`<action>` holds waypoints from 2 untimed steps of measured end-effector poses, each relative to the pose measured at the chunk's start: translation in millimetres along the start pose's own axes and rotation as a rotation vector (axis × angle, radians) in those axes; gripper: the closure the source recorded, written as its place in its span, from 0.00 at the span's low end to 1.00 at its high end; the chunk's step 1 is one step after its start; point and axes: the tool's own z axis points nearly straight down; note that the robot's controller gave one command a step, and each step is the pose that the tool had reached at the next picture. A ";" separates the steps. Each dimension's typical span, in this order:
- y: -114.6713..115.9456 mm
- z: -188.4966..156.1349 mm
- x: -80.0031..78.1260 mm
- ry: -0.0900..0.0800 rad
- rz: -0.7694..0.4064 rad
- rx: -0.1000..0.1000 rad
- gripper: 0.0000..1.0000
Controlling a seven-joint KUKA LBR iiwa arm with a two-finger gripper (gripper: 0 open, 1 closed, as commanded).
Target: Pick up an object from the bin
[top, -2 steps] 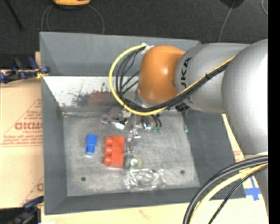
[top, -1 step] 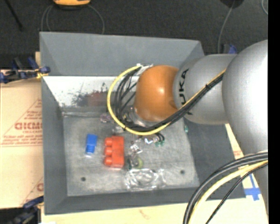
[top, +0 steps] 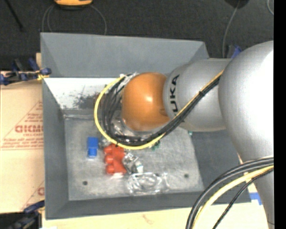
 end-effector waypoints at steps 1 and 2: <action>-0.9 -0.6 0.0 -0.001 0.005 0.000 1.00; -0.7 2.8 3.8 0.008 0.006 -0.002 0.00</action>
Offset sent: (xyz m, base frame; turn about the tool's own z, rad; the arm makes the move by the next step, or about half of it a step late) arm 0.0000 0.0000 0.0000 0.0000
